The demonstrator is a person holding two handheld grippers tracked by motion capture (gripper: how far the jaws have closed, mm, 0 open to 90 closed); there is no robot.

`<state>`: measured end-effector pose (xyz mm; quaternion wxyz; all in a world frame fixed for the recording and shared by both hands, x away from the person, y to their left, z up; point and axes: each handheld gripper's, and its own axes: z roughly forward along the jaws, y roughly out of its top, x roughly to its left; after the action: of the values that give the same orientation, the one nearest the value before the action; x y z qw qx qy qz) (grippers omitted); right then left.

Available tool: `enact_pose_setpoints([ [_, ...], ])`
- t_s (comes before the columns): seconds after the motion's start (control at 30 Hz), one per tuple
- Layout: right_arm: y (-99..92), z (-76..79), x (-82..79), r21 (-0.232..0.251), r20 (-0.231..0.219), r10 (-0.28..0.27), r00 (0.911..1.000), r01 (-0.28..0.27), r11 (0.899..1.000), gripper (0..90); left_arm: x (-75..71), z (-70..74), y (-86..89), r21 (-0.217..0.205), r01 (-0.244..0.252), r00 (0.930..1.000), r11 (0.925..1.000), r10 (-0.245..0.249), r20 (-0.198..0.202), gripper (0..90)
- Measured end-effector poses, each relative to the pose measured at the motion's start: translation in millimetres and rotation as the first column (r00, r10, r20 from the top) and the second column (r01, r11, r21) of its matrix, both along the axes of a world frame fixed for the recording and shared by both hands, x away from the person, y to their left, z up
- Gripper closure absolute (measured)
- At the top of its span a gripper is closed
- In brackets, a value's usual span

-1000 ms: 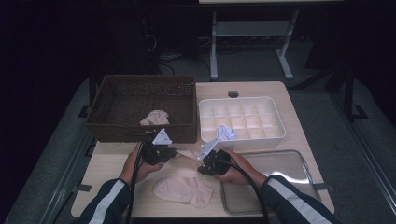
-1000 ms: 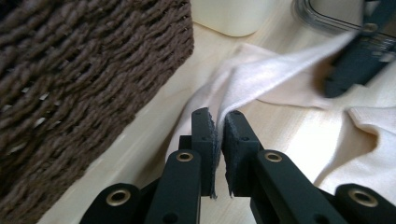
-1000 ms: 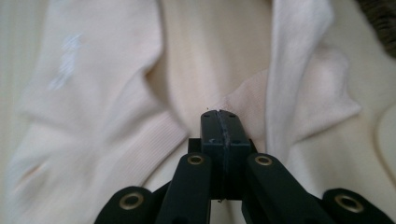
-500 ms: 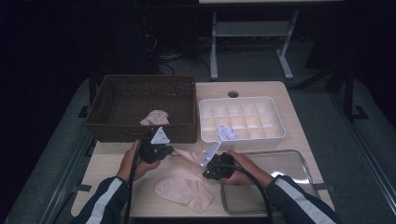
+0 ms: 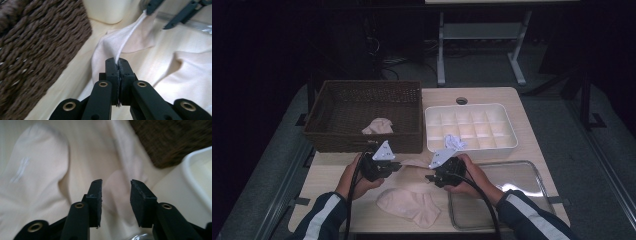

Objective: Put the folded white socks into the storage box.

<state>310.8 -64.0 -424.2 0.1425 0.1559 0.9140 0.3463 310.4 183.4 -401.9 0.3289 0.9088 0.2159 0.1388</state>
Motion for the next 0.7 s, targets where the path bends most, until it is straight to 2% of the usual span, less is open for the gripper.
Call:
enact_pose_setpoints([
  [0.03,0.0,0.0,0.0,0.000,0.000,0.000,1.0000,0.000,1.000,59.3,0.0,0.0,0.0,0.000,0.000,1.0000,1.0000,0.000,0.000,88.3],
  [0.07,-0.1,2.7,0.0,0.010,0.034,-0.011,0.9994,0.010,1.000,56.4,-2.8,2.6,-0.9,-0.008,0.009,1.0000,0.9999,-0.009,0.000,88.3],
  [0.1,1.7,6.2,-2.5,0.034,0.037,0.001,0.9993,-0.002,0.999,53.4,-4.5,4.3,-1.4,-0.014,0.015,0.9999,0.9998,-0.015,0.001,88.3],
  [0.13,5.9,8.6,-4.3,0.029,0.067,-0.008,0.9977,0.006,1.000,49.6,-9.6,8.6,-3.5,-0.021,0.021,0.9998,0.9996,-0.021,0.000,88.3],
  [0.23,10.1,7.6,-2.8,0.026,0.042,0.019,0.9990,-0.020,0.999,48.5,-14.3,12.0,-5.7,-0.016,0.034,0.9994,0.9993,-0.034,0.008,88.2],
  [0.3,16.0,4.3,-0.6,-0.006,0.052,0.033,0.9981,-0.033,0.999,46.2,-17.8,16.2,-5.6,-0.022,0.042,0.9991,0.9989,-0.041,0.006,88.3],
  [0.33,21.4,0.6,0.4,-0.021,0.022,0.062,0.9978,-0.062,0.998,45.7,-21.1,19.3,-5.7,-0.025,0.037,0.9993,0.9990,-0.036,0.013,88.3],
  [0.37,24.1,-1.2,0.7,-0.024,0.021,0.058,0.9981,-0.057,0.998,46.1,-23.1,20.5,-5.9,-0.032,0.039,0.9992,0.9988,-0.038,0.011,88.3],
  [0.43,28.2,-4.1,2.8,-0.039,0.033,0.064,0.9974,-0.063,0.997,52.6,-24.9,21.7,-6.4,-0.037,0.042,0.9991,0.9984,-0.042,0.012,88.2],
  [0.47,30.5,-5.2,2.9,-0.024,0.026,0.054,0.9982,-0.054,0.998,62.0,-27.2,23.6,-7.0,-0.038,0.041,0.9989,0.9984,-0.040,0.026,88.2],
  [0.5,31.0,-5.9,5.6,-0.036,0.041,0.080,0.9960,-0.078,0.996,69.9,-27.5,24.4,-6.6,-0.039,0.038,0.9988,0.9985,-0.036,0.032,87.9],
  [0.53,31.0,-5.9,5.6,-0.036,0.041,0.080,0.9960,-0.078,0.996,69.9,-27.5,24.4,-6.6,-0.039,0.038,0.9988,0.9985,-0.036,0.032,87.1],
  [0.6,32.9,-5.4,8.0,-0.027,0.028,0.116,0.9929,-0.115,0.993,84.2,-25.4,25.2,-2.9,-0.042,0.006,0.9985,0.9991,-0.004,0.055,86.0],
  [0.63,32.8,-4.1,9.1,-0.012,0.000,0.133,0.9911,-0.133,0.991,88.7,-24.0,25.4,-0.9,-0.042,-0.001,0.9982,0.9991,0.003,0.060,86.0],
  [0.67,31.2,-0.2,10.1,-0.012,-0.004,0.151,0.9886,-0.151,0.989,89.1,-20.1,24.9,5.3,-0.040,-0.028,0.9969,0.9988,0.031,0.072,86.3],
  [0.7,31.2,-0.2,10.1,-0.012,-0.004,0.151,0.9886,-0.151,0.989,89.1,-20.1,24.9,5.3,-0.040,-0.028,0.9969,0.9988,0.031,0.072,86.8],
])
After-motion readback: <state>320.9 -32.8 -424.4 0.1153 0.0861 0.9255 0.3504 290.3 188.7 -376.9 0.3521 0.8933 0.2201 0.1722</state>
